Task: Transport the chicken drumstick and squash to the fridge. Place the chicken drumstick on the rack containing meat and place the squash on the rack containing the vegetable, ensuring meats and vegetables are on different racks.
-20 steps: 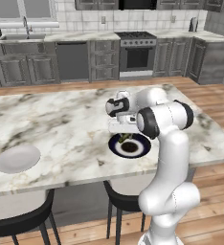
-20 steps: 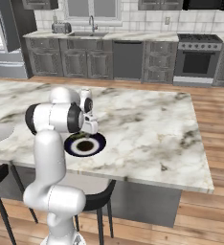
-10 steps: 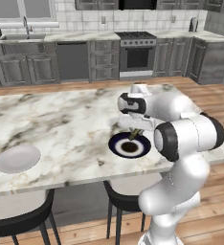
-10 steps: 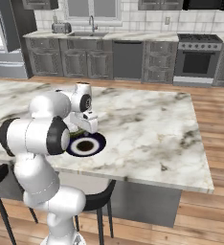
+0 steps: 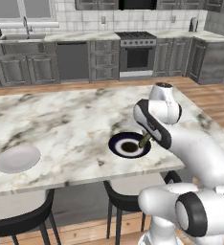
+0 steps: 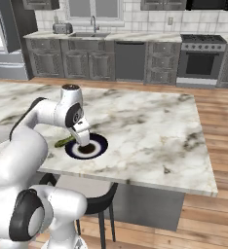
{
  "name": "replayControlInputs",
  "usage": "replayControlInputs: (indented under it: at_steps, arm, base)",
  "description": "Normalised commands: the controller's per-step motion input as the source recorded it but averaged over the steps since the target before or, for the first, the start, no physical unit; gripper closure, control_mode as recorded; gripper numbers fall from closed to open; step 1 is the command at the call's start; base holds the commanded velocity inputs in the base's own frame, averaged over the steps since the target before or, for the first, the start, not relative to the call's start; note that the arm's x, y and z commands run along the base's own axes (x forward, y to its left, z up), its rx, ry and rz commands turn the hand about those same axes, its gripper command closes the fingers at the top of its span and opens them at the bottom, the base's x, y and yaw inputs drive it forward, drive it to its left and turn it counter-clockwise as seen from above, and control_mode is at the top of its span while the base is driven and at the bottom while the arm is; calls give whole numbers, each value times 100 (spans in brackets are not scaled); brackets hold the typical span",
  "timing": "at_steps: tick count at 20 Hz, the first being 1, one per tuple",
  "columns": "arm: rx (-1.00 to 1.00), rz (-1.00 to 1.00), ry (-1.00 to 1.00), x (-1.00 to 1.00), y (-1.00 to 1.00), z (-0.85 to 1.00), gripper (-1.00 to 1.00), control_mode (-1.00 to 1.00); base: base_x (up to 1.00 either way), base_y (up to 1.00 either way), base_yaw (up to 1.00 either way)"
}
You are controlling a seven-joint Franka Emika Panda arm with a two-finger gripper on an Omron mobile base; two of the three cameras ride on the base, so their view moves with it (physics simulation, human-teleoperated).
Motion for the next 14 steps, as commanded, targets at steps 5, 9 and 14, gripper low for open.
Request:
replayControlInputs:
  at_steps: [5, 9, 14]
  arm:
    - [0, -4, -3, -100, 0, 94, 100, -100]
    - [0, 0, -12, -99, 0, 93, 100, -100]
    - [-1, 0, -10, -91, 0, 80, 100, -100]
  base:
    - [0, 0, 0]
    - [0, 0, 0]
    - [0, 0, 0]
